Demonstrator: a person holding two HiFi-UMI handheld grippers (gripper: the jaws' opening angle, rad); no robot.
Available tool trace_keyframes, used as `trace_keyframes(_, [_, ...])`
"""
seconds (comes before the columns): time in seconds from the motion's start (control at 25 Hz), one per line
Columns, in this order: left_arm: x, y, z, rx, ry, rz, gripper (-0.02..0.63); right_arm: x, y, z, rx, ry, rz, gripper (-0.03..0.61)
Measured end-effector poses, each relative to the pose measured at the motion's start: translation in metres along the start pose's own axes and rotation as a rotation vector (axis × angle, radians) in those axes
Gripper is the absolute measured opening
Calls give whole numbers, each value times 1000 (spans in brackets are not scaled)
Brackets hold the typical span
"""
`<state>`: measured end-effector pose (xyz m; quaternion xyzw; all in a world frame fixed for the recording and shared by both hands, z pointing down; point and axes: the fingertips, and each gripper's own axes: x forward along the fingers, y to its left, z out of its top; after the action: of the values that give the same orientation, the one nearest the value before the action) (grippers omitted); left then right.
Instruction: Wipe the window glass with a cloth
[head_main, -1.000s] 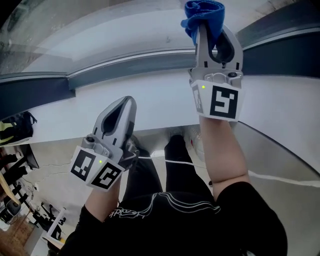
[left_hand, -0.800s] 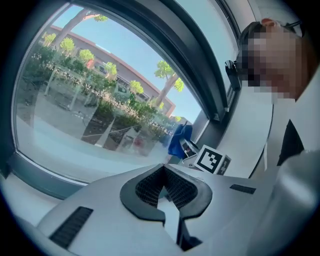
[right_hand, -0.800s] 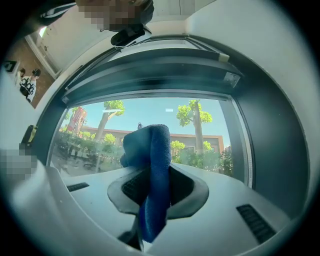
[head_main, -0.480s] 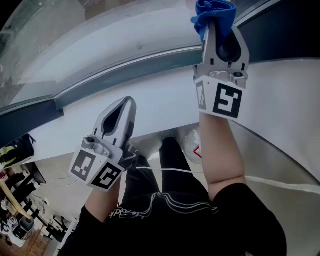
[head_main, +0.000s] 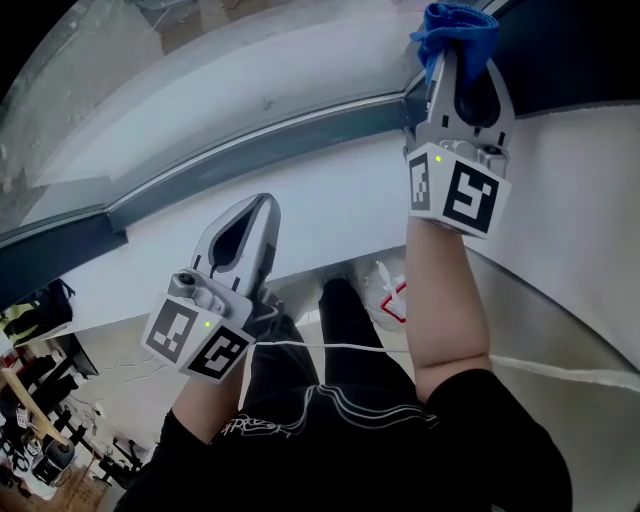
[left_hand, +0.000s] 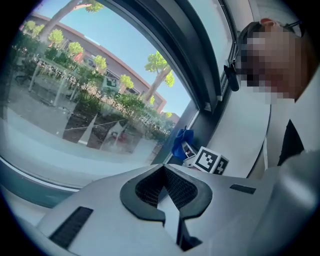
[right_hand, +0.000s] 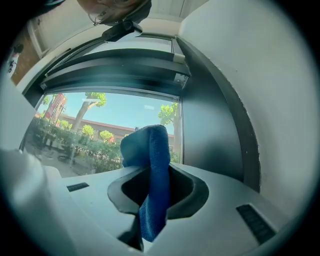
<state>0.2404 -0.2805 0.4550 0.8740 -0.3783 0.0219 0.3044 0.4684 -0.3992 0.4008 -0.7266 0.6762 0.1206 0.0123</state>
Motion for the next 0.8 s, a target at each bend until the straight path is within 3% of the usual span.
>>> trace_keyframes(0.36, [-61, 36, 7, -32, -55, 66, 6, -22, 87, 15, 4, 4, 137, 63])
trace_keyframes(0.8, [-212, 128, 18, -83, -142, 208, 6, -79, 300, 39, 77, 35, 399, 63])
